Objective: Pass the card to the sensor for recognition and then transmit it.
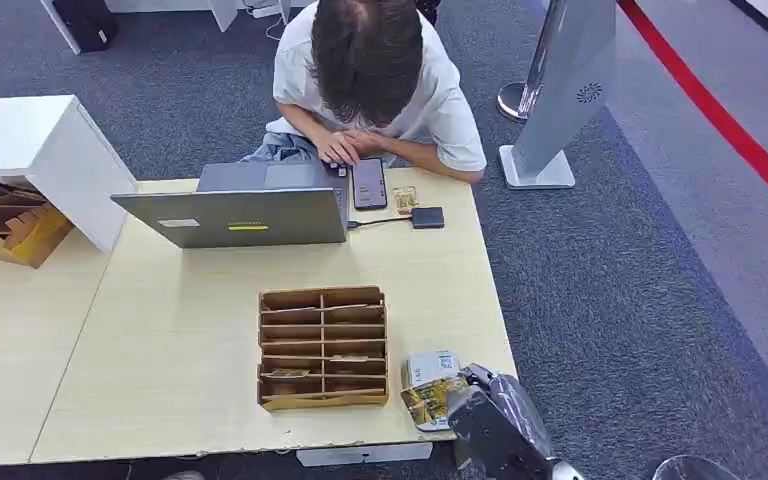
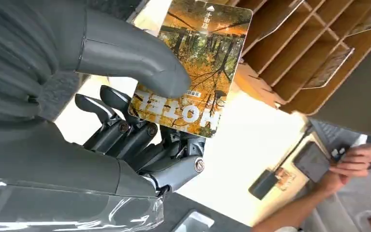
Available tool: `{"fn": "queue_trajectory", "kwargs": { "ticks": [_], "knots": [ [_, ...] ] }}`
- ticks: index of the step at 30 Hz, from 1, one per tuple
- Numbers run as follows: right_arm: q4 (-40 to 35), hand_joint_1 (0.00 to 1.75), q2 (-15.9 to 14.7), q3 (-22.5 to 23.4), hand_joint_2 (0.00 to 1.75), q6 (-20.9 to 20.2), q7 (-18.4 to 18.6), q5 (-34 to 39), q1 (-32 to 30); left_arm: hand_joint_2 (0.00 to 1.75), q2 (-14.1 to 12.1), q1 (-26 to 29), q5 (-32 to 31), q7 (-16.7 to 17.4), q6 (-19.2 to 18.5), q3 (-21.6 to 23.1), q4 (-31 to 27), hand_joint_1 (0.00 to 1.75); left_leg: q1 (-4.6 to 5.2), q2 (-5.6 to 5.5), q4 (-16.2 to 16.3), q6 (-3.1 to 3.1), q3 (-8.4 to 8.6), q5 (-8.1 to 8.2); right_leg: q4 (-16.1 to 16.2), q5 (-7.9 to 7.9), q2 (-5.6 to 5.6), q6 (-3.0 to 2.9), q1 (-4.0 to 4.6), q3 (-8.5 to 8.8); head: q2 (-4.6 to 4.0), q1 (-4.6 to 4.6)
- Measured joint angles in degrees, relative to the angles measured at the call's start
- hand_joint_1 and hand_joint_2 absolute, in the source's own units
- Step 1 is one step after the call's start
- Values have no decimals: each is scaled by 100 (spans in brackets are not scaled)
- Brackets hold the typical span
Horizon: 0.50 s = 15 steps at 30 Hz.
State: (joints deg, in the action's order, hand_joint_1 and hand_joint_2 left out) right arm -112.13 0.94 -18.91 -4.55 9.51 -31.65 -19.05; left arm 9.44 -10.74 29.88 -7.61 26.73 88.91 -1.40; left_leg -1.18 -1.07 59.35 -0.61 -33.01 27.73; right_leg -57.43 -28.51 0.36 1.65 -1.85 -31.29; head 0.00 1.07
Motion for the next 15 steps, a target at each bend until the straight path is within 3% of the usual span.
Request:
{"fn": "queue_trajectory", "kwargs": {
  "ticks": [15],
  "knots": [
    [365,175,37,321,175,2,28,50,37,0,24,-3,-190,-11,-2,0,0,0,0,0,0,0,0,0,0,0,0,0,0,0,0,0]
  ]
}}
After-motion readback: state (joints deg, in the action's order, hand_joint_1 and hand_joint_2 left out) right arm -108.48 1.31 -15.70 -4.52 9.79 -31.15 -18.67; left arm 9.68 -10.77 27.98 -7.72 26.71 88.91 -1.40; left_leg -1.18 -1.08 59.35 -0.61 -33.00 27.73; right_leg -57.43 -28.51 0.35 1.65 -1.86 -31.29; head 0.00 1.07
